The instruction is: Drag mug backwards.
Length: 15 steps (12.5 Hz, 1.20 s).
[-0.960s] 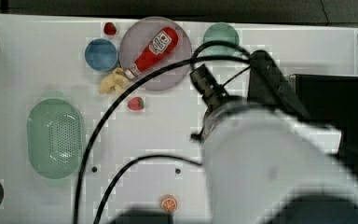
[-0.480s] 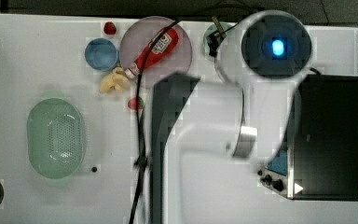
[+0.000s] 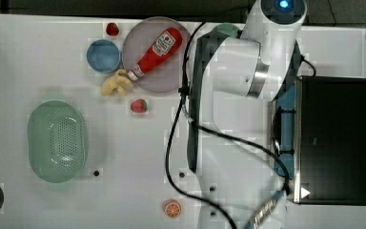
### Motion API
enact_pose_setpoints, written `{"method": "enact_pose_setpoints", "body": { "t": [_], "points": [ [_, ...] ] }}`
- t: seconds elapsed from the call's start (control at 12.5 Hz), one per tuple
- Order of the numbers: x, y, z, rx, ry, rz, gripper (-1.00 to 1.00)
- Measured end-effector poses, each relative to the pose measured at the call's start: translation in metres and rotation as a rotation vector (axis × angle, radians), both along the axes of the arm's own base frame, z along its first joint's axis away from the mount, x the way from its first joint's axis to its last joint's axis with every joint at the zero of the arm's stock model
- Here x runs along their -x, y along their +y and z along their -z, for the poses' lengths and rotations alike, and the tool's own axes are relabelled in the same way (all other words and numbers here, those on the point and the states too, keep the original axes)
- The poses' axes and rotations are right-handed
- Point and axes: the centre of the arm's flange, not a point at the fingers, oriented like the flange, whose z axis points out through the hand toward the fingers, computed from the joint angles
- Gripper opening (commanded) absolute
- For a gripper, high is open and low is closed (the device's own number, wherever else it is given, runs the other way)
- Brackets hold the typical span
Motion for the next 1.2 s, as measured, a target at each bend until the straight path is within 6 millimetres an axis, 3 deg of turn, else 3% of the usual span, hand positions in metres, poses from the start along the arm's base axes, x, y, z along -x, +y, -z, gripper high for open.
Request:
{"method": "enact_pose_setpoints", "body": {
  "t": [0.4,0.64,0.88,1.04,1.12,1.2],
  "points": [
    [-0.031,0.013,0.02,0.03,-0.033,0.141,1.0],
    [-0.039,0.017,0.049,0.024,-0.05,0.19,1.0],
    [-0.047,0.021,0.101,0.001,-0.088,0.219,1.0],
    [-0.045,0.031,0.149,-0.019,-0.061,0.223,1.0],
    [-0.042,0.039,0.173,-0.045,-0.053,0.236,0.91],
    [-0.039,0.048,0.193,-0.059,-0.027,0.239,0.67]
  ]
}}
